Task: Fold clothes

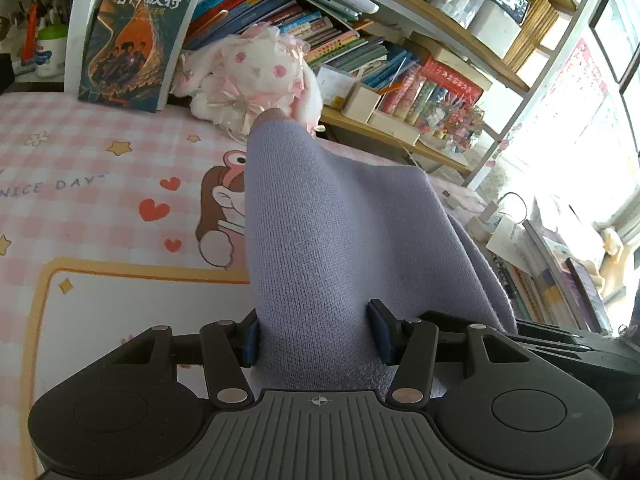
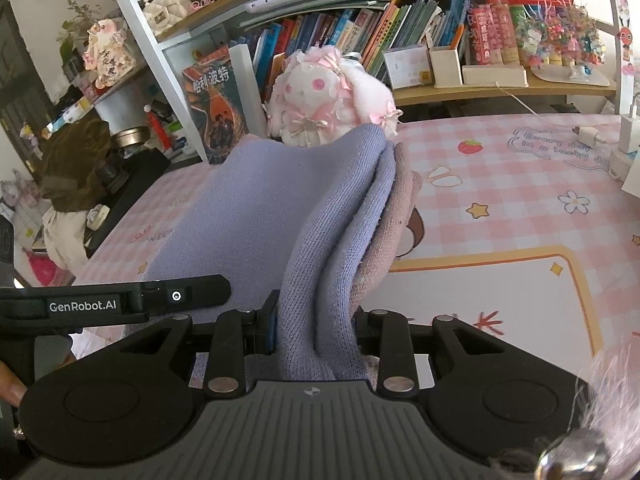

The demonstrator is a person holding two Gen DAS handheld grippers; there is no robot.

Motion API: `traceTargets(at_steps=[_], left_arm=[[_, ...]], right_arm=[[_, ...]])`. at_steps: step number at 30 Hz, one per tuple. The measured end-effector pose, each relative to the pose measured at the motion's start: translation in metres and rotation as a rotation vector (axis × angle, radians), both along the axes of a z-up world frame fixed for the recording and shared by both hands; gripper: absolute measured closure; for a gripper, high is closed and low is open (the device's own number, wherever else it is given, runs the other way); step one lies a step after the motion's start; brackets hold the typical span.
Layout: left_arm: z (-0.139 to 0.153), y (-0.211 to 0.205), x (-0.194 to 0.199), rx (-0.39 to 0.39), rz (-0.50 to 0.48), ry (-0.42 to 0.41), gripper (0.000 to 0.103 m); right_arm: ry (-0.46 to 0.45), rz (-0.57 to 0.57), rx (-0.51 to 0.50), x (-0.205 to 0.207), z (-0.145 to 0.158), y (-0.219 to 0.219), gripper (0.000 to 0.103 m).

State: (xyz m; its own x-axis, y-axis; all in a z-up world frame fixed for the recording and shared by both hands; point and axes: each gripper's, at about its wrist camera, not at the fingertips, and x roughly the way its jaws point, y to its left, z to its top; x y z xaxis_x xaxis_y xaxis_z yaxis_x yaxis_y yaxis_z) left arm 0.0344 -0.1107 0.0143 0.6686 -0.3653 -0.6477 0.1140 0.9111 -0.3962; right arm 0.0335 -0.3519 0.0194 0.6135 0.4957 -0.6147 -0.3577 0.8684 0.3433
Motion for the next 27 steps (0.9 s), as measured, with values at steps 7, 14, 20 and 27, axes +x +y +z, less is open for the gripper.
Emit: traceTargets(at_steps=[7, 14, 20, 27], left_arm=[[0.000, 0.042, 0.000, -0.009, -0.044, 0.008, 0.051], [-0.002, 0.082, 0.000, -0.012, -0.078, 0.016, 0.051], [-0.006, 0.113, -0.003, -0.010, -0.097, 0.026, 0.051], [-0.013, 0.141, -0.004, -0.019, -0.099, 0.042, 0.051]], right_arm=[[0.001, -0.044, -0.005, -0.009, 0.003, 0.042, 0.075], [0.002, -0.074, -0.013, -0.018, 0.003, 0.085, 0.075], [0.011, -0.095, -0.012, -0.025, -0.002, 0.119, 0.075], [0.023, -0.100, -0.021, -0.029, -0.007, 0.151, 0.075]])
